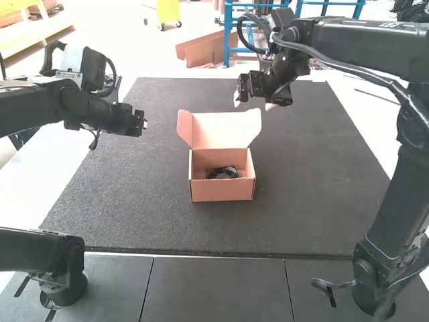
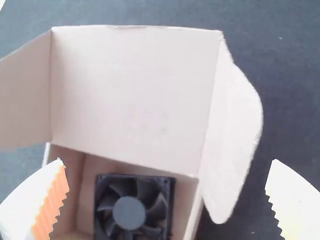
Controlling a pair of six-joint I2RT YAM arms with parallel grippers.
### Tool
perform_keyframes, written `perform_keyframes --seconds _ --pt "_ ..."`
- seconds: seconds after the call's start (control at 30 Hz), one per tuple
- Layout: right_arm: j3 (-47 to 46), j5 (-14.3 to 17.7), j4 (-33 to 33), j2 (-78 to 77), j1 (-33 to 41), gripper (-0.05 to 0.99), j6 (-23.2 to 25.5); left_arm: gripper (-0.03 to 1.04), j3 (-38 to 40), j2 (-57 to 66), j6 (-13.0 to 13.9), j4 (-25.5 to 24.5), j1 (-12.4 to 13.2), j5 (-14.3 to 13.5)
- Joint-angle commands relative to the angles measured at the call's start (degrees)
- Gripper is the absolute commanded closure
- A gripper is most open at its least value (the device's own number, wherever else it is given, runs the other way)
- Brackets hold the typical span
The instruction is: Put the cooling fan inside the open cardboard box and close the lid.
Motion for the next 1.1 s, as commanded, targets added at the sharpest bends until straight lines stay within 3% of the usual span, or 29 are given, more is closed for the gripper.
perform_keyframes --seconds 0.0,0.37,0.53,0.9,1.07 --pt "-3.5 4.3 2.0 -2.7 -1.3 0.03 -6.0 0.04 3.1 2.4 -0.5 2.1 0.3 -0.6" --pt "-10.5 4.7 14.0 -5.2 -3.3 0.03 -6.9 0.04 5.1 12.9 -0.5 11.9 -2.3 -0.6" --pt "-11.6 4.3 20.8 -4.9 -4.4 0.03 -6.7 0.04 7.5 18.0 -1.5 14.2 -3.7 -0.6" --pt "-7.3 1.1 19.4 -0.8 -6.3 0.03 -6.7 0.04 12.3 25.2 -1.5 16.4 -4.0 -0.6" --pt "-3.6 -3.6 15.5 1.7 -7.2 0.03 -5.6 0.04 12.6 25.8 -1.3 16.5 -4.2 0.1"
